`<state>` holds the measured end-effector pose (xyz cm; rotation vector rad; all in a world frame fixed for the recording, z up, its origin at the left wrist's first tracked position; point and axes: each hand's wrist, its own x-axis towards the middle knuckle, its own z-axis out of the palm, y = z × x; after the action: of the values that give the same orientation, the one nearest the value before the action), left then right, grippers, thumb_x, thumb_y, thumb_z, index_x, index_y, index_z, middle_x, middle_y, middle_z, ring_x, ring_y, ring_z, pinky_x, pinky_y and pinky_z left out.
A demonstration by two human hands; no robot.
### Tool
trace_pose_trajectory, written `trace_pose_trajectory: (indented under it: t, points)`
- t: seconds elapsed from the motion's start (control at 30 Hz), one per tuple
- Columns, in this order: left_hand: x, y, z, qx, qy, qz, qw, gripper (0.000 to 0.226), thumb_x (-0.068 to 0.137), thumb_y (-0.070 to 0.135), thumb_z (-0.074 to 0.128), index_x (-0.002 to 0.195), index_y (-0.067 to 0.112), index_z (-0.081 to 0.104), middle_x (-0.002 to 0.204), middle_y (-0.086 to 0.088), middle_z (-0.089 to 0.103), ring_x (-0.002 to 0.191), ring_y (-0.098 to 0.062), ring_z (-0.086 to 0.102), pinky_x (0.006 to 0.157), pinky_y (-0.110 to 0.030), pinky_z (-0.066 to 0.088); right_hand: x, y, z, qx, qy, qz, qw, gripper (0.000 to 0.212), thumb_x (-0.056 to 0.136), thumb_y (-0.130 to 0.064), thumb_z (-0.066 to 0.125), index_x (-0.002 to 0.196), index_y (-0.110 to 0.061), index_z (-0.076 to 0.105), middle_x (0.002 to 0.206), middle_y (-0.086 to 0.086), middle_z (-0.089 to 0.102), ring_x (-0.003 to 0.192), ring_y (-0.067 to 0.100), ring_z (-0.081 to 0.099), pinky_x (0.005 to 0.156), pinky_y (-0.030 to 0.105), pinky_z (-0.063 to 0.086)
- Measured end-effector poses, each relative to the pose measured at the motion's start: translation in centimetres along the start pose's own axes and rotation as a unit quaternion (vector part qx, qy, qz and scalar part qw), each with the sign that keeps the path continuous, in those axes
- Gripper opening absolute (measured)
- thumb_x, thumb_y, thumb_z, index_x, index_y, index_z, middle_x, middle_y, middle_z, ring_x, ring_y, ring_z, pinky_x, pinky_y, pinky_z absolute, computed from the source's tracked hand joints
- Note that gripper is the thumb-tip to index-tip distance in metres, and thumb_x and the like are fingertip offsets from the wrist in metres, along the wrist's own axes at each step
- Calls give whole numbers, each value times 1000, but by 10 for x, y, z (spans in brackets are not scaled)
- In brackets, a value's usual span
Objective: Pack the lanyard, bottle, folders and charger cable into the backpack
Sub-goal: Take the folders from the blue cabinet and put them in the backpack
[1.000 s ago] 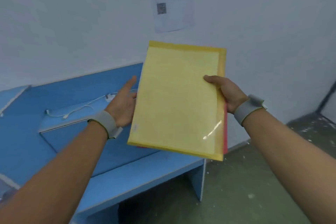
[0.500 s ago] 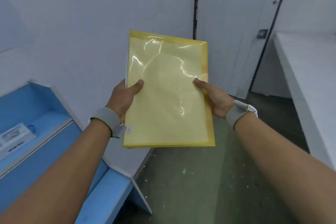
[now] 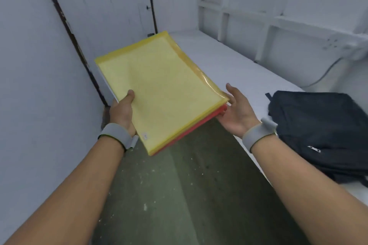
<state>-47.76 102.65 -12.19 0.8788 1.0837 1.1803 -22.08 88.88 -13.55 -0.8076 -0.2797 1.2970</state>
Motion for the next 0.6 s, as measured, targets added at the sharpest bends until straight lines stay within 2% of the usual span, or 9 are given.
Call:
trace_pose_trajectory:
  t: [0.1,0.17,0.23,0.3,0.37,0.4,0.47,0.5,0.6]
  points:
    - [3,-28,62,-11,-31,-43,999,51,82,40,71,126,17,59,112,-5,71,95,-29,71,69,-46,60,-26,-23,-42,112,63,-51,990,62,78,-40,78,128,-10,56,104,8,65,95,25,68,86,37,58]
    - [-9,-50,111,2,-67,-69,995,53,79,42,71,125,17,60,112,-7,71,94,-30,71,69,-48,60,-40,-40,-71,133,71,-76,986,72,76,-56,74,131,-12,59,114,7,68,109,26,66,93,41,55]
    - [-26,-74,161,4,-93,-80,992,40,86,37,68,120,15,62,108,-8,71,91,-30,70,70,-44,59,-53,-55,-99,114,61,-104,986,86,69,-78,63,133,-20,59,129,6,65,120,28,61,100,45,49]
    - [-52,-96,209,5,-111,-94,989,27,91,31,65,113,16,62,107,-9,70,89,-30,69,72,-42,57,-64,-70,-126,87,24,-129,988,94,67,-86,52,139,-26,53,138,5,60,128,29,55,108,49,41]
    - [-81,-122,262,-9,-129,-112,985,33,93,29,65,122,15,59,112,-9,69,89,-29,68,71,-40,57,-79,-93,-158,96,6,-151,984,88,75,-77,55,143,-22,46,142,8,55,132,32,51,112,51,34]
    - [-89,-128,268,-10,-129,-124,984,40,92,30,65,128,15,56,114,-9,68,89,-29,69,68,-39,58,-81,-94,-160,92,26,-149,984,79,82,-66,60,143,-19,46,141,11,56,131,33,52,113,52,34]
    - [-106,-149,296,-10,-151,-150,977,46,90,33,67,131,17,53,113,-9,69,88,-30,70,66,-41,61,-92,-112,-185,75,83,-170,979,54,92,-33,66,139,-11,50,133,15,62,122,34,59,108,53,41]
    - [-115,-160,309,-1,-173,-164,971,45,89,32,68,129,16,54,111,-9,70,89,-30,71,69,-43,61,-95,-122,-202,71,131,-179,972,47,92,-20,66,136,-9,53,128,16,65,117,35,62,104,53,44]
    - [-138,-188,335,16,-254,-198,947,40,89,26,70,124,12,58,110,-8,72,97,-28,70,79,-41,59,-109,-154,-251,48,218,-192,956,41,89,-5,64,130,-7,58,120,18,69,110,38,66,99,55,49]
